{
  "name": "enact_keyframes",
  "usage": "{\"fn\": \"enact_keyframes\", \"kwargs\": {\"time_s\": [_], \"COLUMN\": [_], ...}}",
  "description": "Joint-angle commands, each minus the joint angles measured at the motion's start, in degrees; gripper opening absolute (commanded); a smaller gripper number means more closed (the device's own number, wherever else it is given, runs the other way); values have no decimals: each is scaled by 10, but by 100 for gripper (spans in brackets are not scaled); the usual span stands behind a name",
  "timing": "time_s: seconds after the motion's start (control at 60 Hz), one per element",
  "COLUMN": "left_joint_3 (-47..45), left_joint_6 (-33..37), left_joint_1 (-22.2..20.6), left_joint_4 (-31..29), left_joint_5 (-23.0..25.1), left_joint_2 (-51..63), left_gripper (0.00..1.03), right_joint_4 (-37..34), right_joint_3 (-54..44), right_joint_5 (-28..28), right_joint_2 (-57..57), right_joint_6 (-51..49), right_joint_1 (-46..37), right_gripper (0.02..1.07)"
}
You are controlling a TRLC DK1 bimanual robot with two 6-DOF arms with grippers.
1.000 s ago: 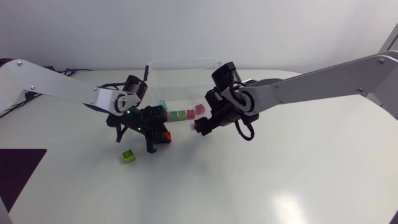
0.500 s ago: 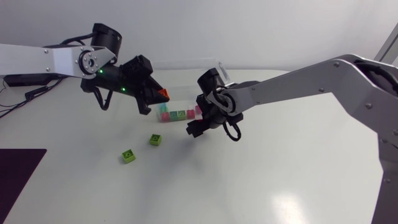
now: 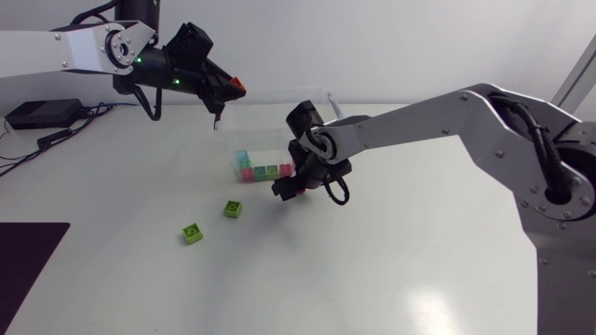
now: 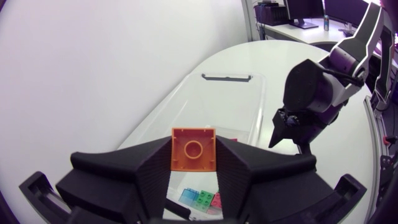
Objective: Place the duplo bricks in the container
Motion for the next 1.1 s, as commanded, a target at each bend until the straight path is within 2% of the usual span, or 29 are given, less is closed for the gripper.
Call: {"fn": "enact_keyframes", "kwargs": {"time_s": [0.0, 0.05, 0.267, 0.383, 0.433, 0.5, 0.517, 0.533, 0.617, 0.717, 0.95, 1.083], "left_joint_3": [34, 52, 133, 156, 163, 171, 171, 175, 175, 170, 133, 65], "left_joint_6": [-27, -30, -36, -37, -38, -39, -39, -40, -40, -39, -37, -27], "left_joint_1": [1, -1, -6, -10, -10, -11, -11, -11, -12, -12, -11, -9], "left_joint_4": [6, 6, 3, 3, 5, 5, 5, 4, 5, 6, 6, 17], "left_joint_5": [7, 5, -29, -39, -44, -48, -48, -49, -50, -50, -50, -50], "left_joint_2": [37, 55, 143, 167, 175, 183, 184, 185, 187, 185, 149, 91], "left_gripper": [21, 21, 23, 29, 38, 57, 57, 66, 85, 96, 98, 98], "right_joint_4": [-13, -14, -34, -51, -51, -52, -52, -53, -58, -62, -108, -117], "right_joint_3": [14, 16, 47, 65, 68, 71, 72, 73, 78, 85, 126, 136], "right_joint_5": [-2, -4, -6, -10, -10, -10, -10, -10, -10, -10, -10, -10], "right_joint_2": [16, 17, 34, 42, 44, 46, 46, 47, 49, 54, 74, 80], "right_joint_6": [23, 25, 37, 45, 49, 53, 54, 55, 60, 65, 74, 80], "right_joint_1": [-5, -6, -8, -10, -10, -11, -11, -11, -11, -12, -14, -15], "right_gripper": [85, 82, 82, 82, 81, 80, 80, 80, 80, 78, 77, 75]}}
